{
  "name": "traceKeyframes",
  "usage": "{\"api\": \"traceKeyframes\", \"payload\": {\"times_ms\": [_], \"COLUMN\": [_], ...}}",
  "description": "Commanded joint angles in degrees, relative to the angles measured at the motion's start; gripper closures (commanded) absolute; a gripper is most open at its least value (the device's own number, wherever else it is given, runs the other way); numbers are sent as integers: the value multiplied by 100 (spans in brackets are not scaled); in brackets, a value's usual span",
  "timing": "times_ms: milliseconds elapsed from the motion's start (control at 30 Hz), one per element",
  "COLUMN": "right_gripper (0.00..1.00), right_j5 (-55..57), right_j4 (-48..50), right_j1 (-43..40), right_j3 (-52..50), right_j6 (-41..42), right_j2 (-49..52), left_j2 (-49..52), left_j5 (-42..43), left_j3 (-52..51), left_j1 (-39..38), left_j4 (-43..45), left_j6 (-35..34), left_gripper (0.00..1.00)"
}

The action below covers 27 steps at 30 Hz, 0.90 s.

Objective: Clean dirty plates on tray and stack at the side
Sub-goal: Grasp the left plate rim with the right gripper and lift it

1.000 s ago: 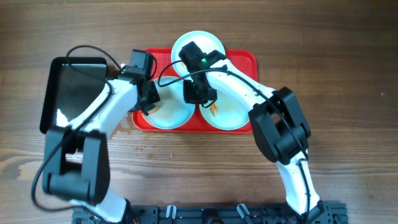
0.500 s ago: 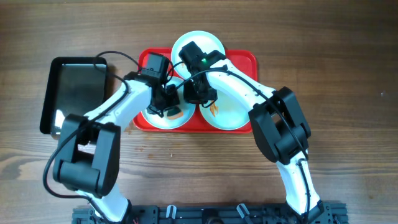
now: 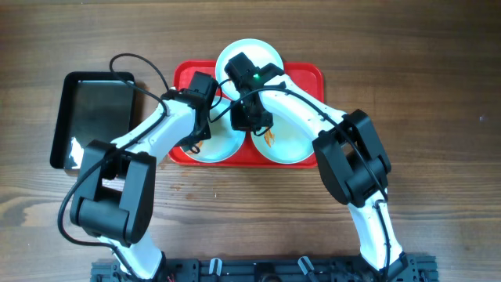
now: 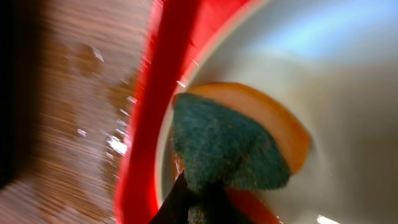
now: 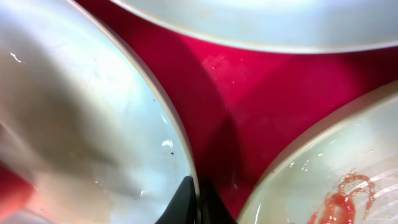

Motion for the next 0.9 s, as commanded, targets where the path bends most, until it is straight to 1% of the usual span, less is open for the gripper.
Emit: {"api": "traceKeyframes", "payload": {"times_ms": [0, 167, 267, 400, 433, 467, 533, 600, 633, 667, 733, 767, 867], "right_gripper": [96, 96, 96, 96, 96, 96, 96, 96, 96, 96, 96, 96, 96], "right_j5": [153, 153, 153, 153, 153, 153, 149, 146, 46, -70, -201, -199, -192], "right_j4": [-24, -4, 17, 26, 37, 68, 79, -15, -20, -11, -11, -13, -9], "right_j1": [-17, -17, -17, -17, -17, -22, -48, -70, -70, -70, -70, -70, -70], "right_j3": [22, 22, 22, 22, 22, 24, 79, 254, 330, 380, 509, 575, 671], "right_j6": [66, 68, 68, 68, 66, 68, 68, 52, -96, -225, -334, -348, -557], "right_j2": [-96, -96, -96, -96, -96, -96, -96, -105, -129, -149, -210, -258, -431], "left_j2": [129, 39, -369, -831, -973, -1191, -1423, -1596, -1624, -1622, -1587, -1585, -1585], "left_j5": [-1121, -962, -219, 503, 811, 1453, 2026, 2127, 2188, 2280, 2710, 3018, 3342], "left_j3": [7, 527, 719, 719, 719, 719, 719, 719, 719, 719, 717, 717, 717], "left_j1": [44, 44, 44, 151, 249, 466, 833, 1318, 1663, 1840, 2232, 2398, 2538], "left_j4": [44, 15, 83, 83, 79, 35, 0, -103, -232, -310, -428, -450, -450], "left_j6": [-37, -35, -33, -33, -33, -33, -11, -11, -11, -2, 306, 446, 442], "left_gripper": [96, 96, 96, 96, 96, 96, 96, 96, 96, 96, 96, 96, 96]}}
